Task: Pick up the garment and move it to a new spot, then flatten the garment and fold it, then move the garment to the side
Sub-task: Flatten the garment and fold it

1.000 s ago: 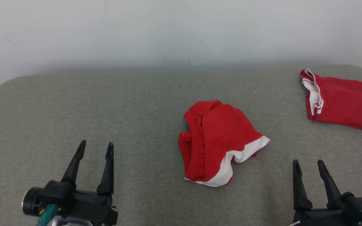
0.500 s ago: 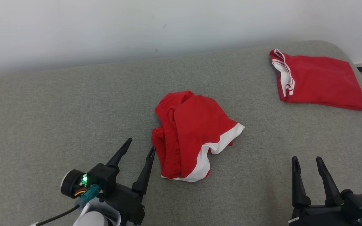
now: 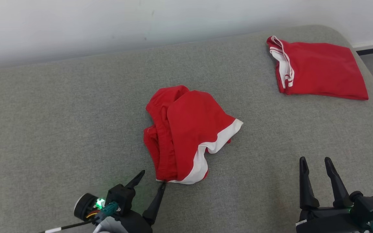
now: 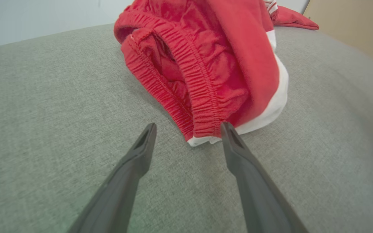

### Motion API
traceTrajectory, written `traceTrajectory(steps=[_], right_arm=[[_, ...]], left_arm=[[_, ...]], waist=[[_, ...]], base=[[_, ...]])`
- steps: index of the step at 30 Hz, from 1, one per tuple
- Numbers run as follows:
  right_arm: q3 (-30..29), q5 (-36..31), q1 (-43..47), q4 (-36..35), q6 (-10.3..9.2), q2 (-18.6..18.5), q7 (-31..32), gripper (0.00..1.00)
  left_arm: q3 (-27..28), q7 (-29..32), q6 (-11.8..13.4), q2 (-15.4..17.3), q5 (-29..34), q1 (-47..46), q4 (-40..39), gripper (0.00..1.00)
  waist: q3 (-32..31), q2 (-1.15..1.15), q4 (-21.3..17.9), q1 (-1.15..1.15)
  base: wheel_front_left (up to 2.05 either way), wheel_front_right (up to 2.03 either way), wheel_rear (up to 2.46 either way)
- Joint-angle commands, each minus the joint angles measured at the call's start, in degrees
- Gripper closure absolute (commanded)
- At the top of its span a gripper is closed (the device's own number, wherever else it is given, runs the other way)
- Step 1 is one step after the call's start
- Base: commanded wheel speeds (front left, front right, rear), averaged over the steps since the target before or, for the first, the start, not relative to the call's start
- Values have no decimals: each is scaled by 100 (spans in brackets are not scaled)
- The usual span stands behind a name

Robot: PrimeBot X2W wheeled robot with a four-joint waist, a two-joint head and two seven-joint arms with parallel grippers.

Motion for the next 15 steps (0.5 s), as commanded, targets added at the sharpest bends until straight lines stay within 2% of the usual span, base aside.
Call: traceTrajectory(steps=[1, 6, 7, 8, 9, 15], right_arm=[[6, 0, -50, 8, -14, 1, -27, 0], [-29, -39, -55, 5, -14, 1, -33, 0], [-31, -41, -56, 2, -14, 1, -33, 0], [-32, -45, -55, 1, -14, 2, -34, 0], [-36, -47, -51, 0, -14, 1, -35, 0], [-125, -39, 40, -13, -14, 2, -33, 0]], left_arm=[[-54, -25, 11, -18, -49, -91, 56, 0], [-303, -106, 11, -63, -149, -297, 370, 0], [-326, -127, 11, -66, -168, -340, 430, 34], [-345, -133, 11, -66, -174, -372, 482, 74], [-366, -156, 11, -65, -186, -397, 527, 100], [-489, -262, 12, -90, -283, -487, 656, 100]], waist=[[32, -1, -30, -1], [62, -1, -99, -1], [63, -1, -110, -1], [60, -1, -119, -1], [56, -1, -126, -1], [-43, -1, -10, -1]], base=[[0, 0, 0], [0, 0, 0], [0, 0, 0], [0, 0, 0], [0, 0, 0], [0, 0, 0]])
